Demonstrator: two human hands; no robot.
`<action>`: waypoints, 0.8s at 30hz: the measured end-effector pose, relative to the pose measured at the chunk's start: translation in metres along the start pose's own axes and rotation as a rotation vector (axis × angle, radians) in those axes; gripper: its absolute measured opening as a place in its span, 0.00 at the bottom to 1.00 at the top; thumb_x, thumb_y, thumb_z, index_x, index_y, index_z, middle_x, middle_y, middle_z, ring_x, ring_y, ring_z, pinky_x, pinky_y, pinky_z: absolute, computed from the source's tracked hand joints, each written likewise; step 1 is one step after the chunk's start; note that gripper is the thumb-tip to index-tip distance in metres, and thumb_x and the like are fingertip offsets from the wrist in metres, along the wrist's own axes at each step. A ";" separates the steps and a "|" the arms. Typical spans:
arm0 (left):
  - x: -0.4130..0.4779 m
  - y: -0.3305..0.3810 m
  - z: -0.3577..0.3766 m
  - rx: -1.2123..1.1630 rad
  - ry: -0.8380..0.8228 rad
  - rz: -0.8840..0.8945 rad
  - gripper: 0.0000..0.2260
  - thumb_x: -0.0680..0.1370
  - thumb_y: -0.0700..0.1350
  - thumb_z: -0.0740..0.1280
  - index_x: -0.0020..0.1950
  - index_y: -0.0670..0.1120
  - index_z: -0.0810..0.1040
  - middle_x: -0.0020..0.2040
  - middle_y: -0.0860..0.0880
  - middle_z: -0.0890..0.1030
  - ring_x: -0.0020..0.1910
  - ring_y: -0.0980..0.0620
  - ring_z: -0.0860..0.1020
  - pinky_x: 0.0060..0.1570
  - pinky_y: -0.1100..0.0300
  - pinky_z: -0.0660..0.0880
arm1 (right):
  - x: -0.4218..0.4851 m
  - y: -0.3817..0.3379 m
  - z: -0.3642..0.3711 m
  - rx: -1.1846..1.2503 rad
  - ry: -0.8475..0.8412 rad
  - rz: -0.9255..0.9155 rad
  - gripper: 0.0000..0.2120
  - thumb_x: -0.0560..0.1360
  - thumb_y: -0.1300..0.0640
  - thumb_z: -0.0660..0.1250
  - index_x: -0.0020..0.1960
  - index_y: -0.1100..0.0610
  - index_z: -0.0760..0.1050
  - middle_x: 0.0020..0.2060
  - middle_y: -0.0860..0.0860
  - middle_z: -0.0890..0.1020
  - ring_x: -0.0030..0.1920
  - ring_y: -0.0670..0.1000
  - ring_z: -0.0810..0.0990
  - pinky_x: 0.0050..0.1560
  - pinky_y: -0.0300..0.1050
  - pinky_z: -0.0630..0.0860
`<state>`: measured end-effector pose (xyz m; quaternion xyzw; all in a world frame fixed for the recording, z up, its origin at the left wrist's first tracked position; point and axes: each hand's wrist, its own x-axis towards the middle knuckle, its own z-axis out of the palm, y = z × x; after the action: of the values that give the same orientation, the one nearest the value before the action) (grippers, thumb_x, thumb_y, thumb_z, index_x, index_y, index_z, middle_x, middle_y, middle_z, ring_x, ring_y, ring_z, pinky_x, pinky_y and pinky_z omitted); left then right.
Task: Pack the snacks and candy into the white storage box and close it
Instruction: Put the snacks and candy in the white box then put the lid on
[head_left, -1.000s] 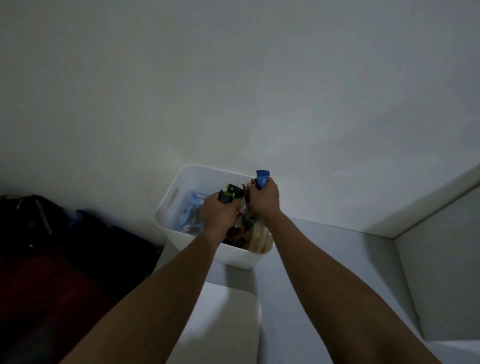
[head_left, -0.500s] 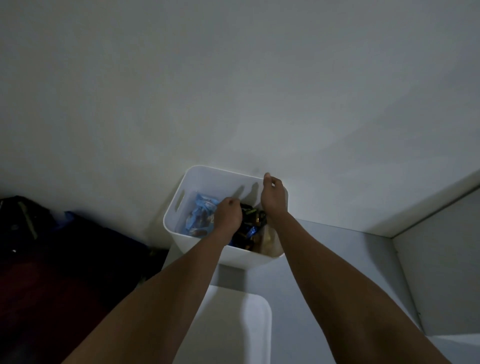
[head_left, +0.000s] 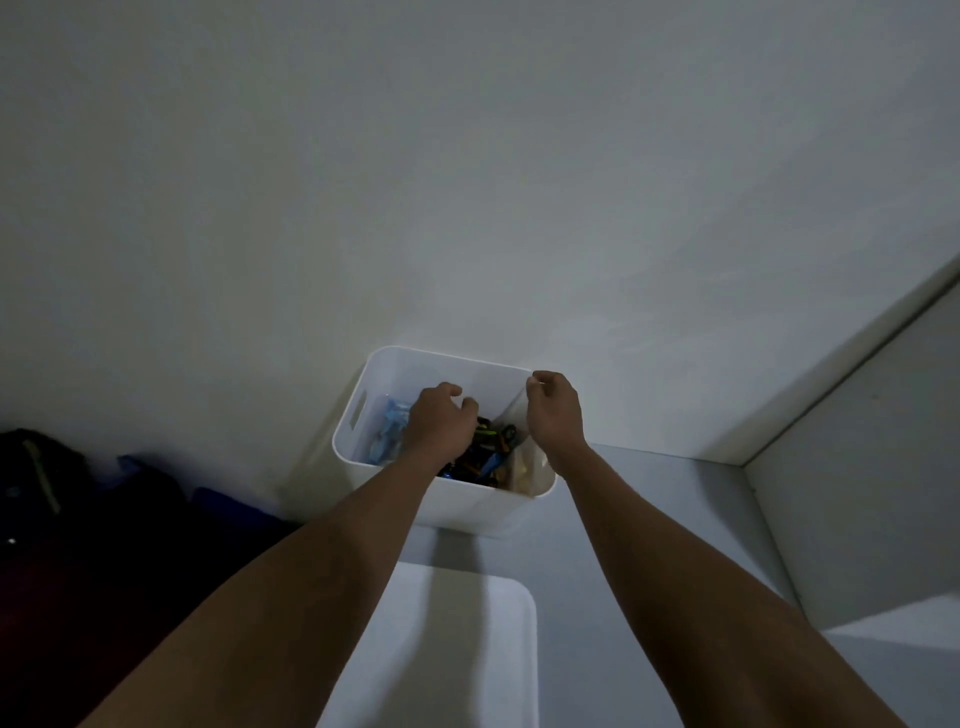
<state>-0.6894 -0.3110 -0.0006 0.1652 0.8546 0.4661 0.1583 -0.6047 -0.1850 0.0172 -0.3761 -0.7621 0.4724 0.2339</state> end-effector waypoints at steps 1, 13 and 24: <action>-0.007 -0.001 -0.004 0.023 0.013 0.020 0.18 0.78 0.51 0.64 0.66 0.48 0.74 0.65 0.45 0.75 0.58 0.44 0.78 0.58 0.50 0.76 | -0.008 0.002 -0.005 -0.005 0.008 -0.012 0.16 0.81 0.52 0.58 0.66 0.59 0.72 0.59 0.54 0.79 0.57 0.52 0.77 0.58 0.47 0.73; -0.147 -0.070 -0.040 0.266 0.177 0.102 0.14 0.73 0.51 0.71 0.57 0.50 0.79 0.57 0.47 0.79 0.57 0.44 0.77 0.55 0.47 0.76 | -0.161 0.069 -0.019 0.002 0.108 -0.023 0.15 0.80 0.55 0.60 0.64 0.59 0.72 0.58 0.56 0.77 0.59 0.53 0.76 0.58 0.42 0.69; -0.250 -0.207 -0.055 0.415 -0.135 -0.277 0.30 0.72 0.54 0.72 0.71 0.49 0.69 0.67 0.43 0.71 0.65 0.40 0.71 0.61 0.43 0.73 | -0.298 0.181 -0.014 -0.178 -0.119 0.268 0.19 0.80 0.55 0.62 0.69 0.60 0.68 0.64 0.60 0.73 0.64 0.57 0.74 0.61 0.44 0.69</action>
<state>-0.5167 -0.5651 -0.1185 0.1061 0.9340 0.2426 0.2399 -0.3500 -0.3646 -0.1393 -0.4651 -0.7564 0.4513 0.0888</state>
